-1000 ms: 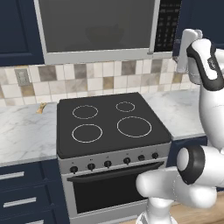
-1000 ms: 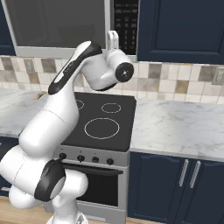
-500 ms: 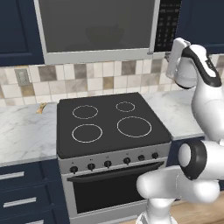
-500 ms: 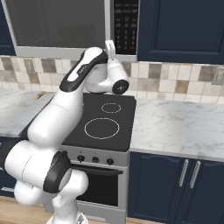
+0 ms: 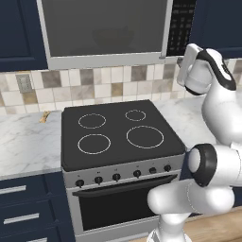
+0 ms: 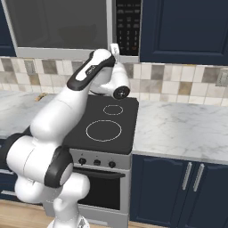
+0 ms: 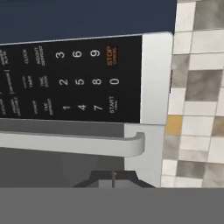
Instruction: Pick the cucumber from the sink and place it in the bowl. Then pick the bowl and place it in the microwave. Then close the microwave door and press the start button.
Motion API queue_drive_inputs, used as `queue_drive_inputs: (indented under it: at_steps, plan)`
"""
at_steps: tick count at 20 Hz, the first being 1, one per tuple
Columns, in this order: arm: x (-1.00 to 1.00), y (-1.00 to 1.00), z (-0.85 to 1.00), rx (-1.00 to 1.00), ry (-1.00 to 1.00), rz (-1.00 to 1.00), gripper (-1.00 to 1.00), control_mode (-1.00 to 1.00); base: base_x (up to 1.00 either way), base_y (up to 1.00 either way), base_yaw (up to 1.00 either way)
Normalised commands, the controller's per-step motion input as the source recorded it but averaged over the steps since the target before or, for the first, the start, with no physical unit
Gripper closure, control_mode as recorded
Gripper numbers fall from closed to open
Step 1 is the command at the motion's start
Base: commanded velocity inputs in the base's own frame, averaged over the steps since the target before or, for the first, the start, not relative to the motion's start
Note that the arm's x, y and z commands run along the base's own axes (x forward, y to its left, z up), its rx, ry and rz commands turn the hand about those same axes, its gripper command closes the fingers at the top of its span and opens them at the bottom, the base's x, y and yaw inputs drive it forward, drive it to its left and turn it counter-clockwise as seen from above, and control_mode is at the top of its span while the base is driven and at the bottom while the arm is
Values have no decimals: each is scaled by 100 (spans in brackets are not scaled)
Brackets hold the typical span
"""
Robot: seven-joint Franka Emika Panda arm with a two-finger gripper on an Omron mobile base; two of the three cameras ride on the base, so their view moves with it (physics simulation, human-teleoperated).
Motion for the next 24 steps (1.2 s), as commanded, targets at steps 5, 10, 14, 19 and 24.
queue_drive_inputs:
  at_steps: [5,10,14,19,24]
  plan:
    - [0,-4,50,1,1,0,100,-100,0,0,0]
    - [4,-5,21,0,0,0,100,-100,0,0,0]
    - [8,-21,-3,1,0,0,100,-100,0,0,0]
    - [16,-4,-2,0,0,0,100,-100,0,0,0]
    - [21,0,-3,0,0,0,100,-100,0,0,0]
